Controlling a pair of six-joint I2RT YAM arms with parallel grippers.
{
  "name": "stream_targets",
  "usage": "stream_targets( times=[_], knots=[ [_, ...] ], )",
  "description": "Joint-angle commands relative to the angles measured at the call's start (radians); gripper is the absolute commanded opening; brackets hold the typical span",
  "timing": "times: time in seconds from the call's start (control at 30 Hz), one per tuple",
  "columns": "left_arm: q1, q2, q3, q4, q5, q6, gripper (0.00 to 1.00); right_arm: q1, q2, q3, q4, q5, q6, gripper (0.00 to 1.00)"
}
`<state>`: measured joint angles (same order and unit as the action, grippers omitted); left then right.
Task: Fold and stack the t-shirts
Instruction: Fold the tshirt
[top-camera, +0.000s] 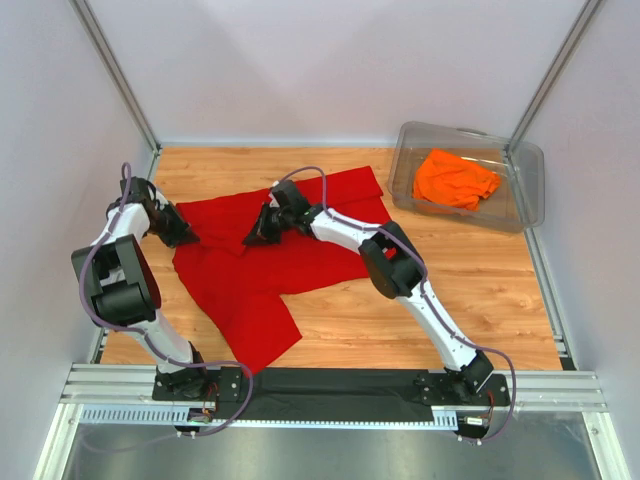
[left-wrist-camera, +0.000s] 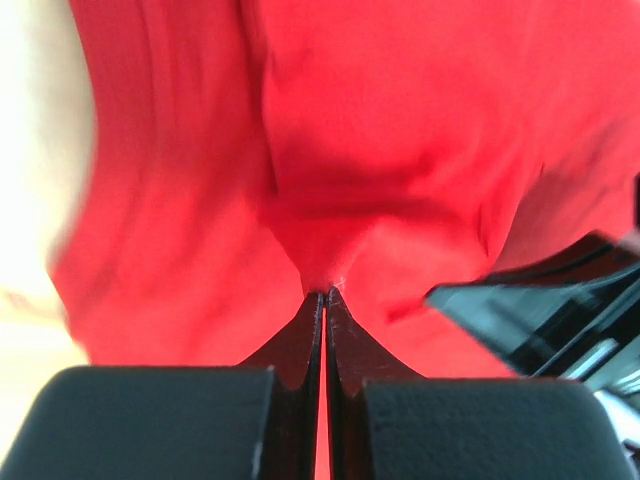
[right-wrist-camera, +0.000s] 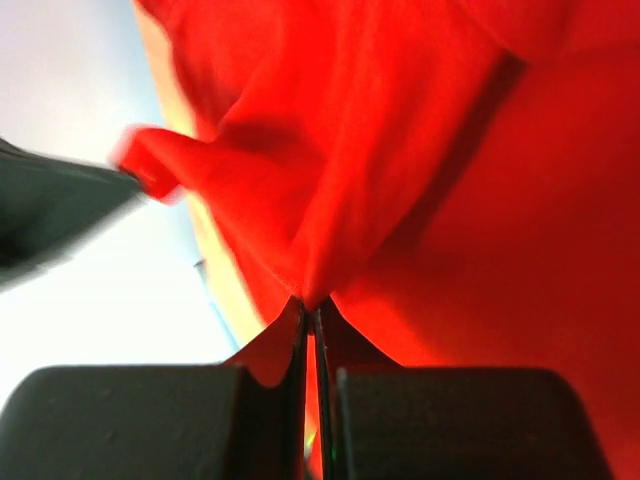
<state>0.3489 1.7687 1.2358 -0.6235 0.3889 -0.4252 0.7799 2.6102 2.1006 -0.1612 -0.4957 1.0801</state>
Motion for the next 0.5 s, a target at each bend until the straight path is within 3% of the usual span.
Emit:
stream_targets(
  times=[0.0, 0.2, 0.47],
  knots=[
    [0.007, -0.145, -0.088, -0.025, 0.059, -0.059, 0.00, -0.048, -0.130, -0.013, -0.058, -0.148, 0.041, 0.00],
    [0.005, -0.268, -0.251, -0.031, 0.097, -0.055, 0.00, -0.061, -0.128, 0.010, -0.182, -0.285, -0.014, 0.00],
    [0.006, -0.276, -0.358, -0.015, 0.140, -0.049, 0.00, -0.088, -0.128, -0.021, -0.221, -0.330, -0.045, 0.00]
  ],
)
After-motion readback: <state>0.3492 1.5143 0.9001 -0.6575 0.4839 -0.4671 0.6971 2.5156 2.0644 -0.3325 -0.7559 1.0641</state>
